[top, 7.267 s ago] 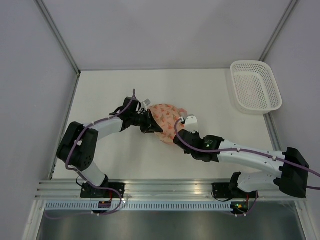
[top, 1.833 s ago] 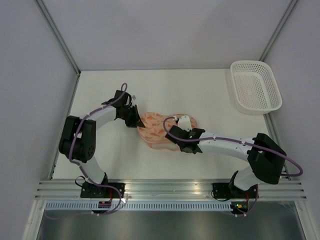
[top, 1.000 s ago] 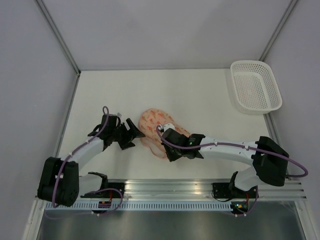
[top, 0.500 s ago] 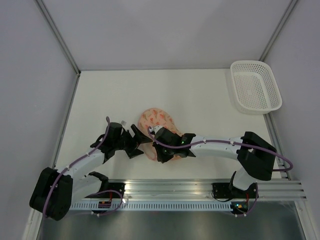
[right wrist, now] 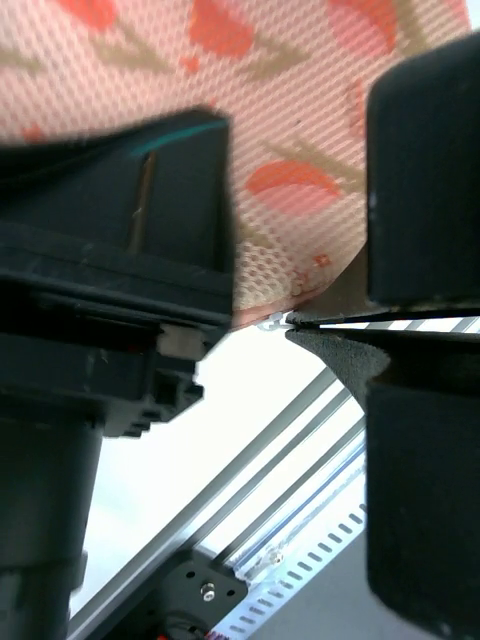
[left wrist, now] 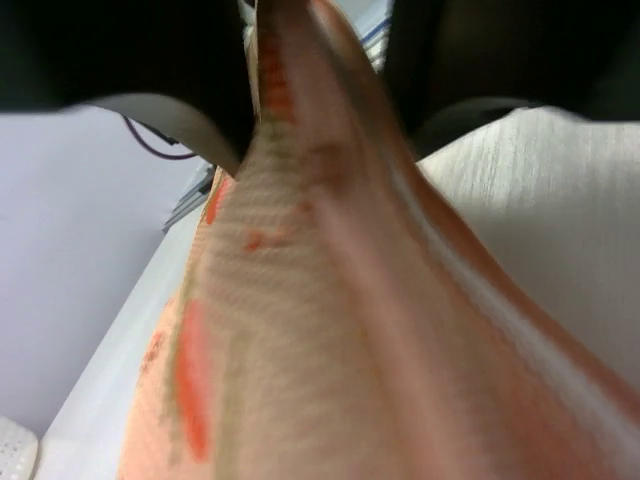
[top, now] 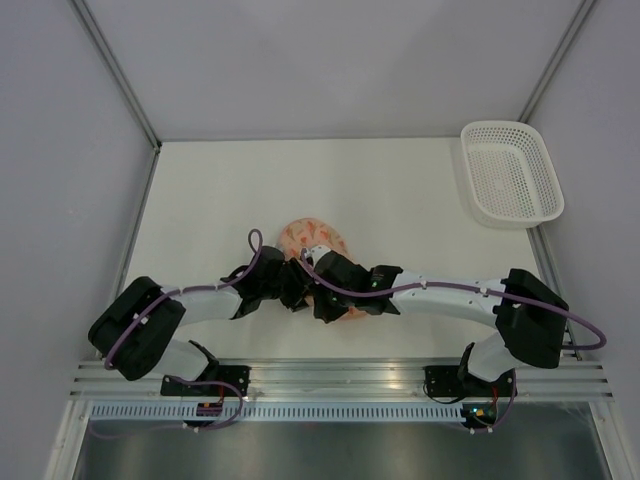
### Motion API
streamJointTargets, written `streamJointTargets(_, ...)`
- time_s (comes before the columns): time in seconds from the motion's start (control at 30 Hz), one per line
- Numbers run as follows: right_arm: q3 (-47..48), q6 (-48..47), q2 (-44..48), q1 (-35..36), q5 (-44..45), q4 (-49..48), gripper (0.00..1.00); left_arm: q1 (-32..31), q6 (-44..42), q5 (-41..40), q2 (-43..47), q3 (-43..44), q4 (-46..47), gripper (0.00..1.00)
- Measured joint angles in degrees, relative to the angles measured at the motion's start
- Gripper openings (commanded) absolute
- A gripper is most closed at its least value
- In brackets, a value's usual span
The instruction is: Unzip the laundry bag and remove the bra
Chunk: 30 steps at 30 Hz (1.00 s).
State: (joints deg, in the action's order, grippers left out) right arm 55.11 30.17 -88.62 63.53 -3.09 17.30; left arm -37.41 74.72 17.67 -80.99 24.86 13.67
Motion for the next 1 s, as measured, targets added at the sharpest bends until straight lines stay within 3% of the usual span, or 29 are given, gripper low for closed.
streamJointTargets(0.07,-0.02,0.0,1.27,0.0,0.68,0.44,0.01,-0.22,0.9,-1.31,-0.07,0.0,0.46,0.19)
streamJointTargets(0.17,-0.28,0.02,2.86,0.0,1.84,1.11,0.0,-0.35,0.94,-2.75,0.26,0.02,0.55,0.09)
streamJointTargets(0.57,-4.48,2.86,4.13,-0.02,6.78,6.95,0.0,4.72,-2.71,-4.98,1.01,2.25,-3.96,0.02)
streamJointTargets(0.8,-4.44,7.28,2.71,-0.09,16.74,12.5,0.01,6.97,-12.96,-0.22,-2.23,7.96,-8.11,0.02)
streamJointTargets(1.0,-0.24,9.33,-4.37,-1.97,25.77,19.82,0.01,7.85,-22.77,6.88,-9.22,10.93,-8.07,0.02)
